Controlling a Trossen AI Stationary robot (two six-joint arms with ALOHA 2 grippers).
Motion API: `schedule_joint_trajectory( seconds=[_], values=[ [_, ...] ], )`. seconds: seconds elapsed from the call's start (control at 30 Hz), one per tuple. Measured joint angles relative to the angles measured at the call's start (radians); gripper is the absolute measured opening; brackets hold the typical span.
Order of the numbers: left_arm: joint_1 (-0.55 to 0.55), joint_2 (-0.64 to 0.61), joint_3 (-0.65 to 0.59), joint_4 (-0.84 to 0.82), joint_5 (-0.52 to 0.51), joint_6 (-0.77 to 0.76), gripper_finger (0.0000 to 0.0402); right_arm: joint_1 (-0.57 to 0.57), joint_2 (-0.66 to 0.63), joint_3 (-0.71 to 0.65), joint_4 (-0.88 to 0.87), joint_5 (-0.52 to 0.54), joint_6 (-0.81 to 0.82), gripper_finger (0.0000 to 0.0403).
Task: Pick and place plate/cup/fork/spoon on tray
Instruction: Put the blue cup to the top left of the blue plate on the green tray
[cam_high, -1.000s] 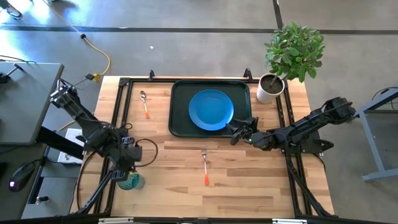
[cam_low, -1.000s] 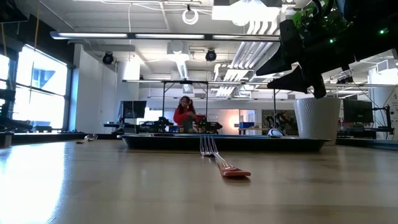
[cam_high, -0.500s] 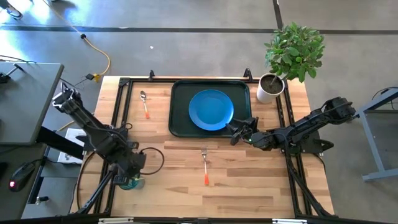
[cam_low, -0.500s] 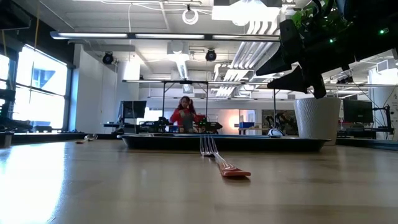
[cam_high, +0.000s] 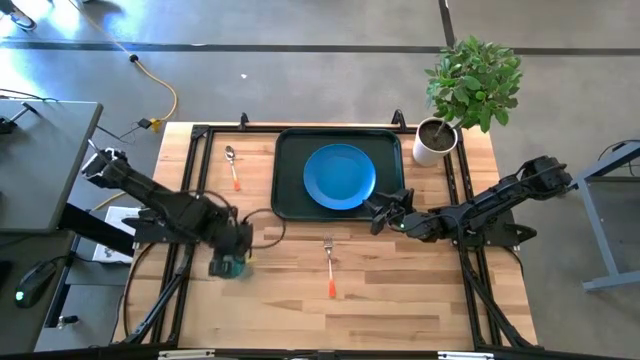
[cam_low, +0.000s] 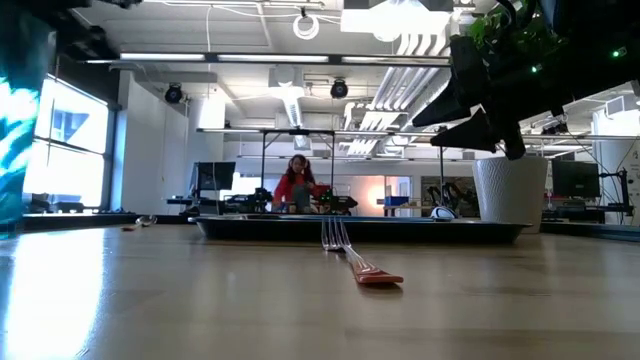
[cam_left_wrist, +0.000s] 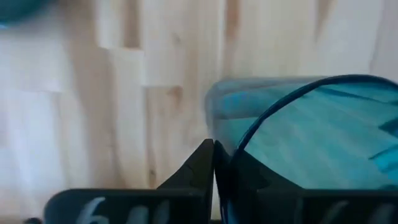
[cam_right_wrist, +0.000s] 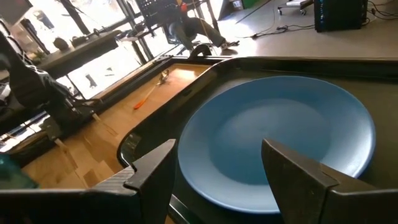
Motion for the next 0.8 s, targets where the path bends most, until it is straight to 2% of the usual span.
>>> schedule_joint_trajectory(
  seconds=[0.2,0.4,0.47,0.57,0.8],
  values=[
    [0.127,-0.001,0.13,-0.025,-0.21,0.089,0.0006,0.0,0.0,0.0,-0.005,-0.005,-0.001,0.0226],
    [0.276,0.004,0.254,0.005,-0.532,0.12,0.0013,0.0,0.0,0.0,-0.01,-0.006,-0.001,0.0226],
    [0.349,0.005,0.286,0.012,-0.574,0.152,0.0012,0.0,0.0,0.0,-0.01,-0.006,-0.001,0.0226],
    [0.482,0.009,0.313,0.054,-0.525,0.207,0.001,0.0,0.0,0.0,-0.011,-0.006,-0.002,0.0226],
    [0.807,0.06,0.319,0.198,-0.268,0.347,0.001,0.0,0.0,0.0,-0.011,-0.006,-0.012,0.0226]
  ],
)
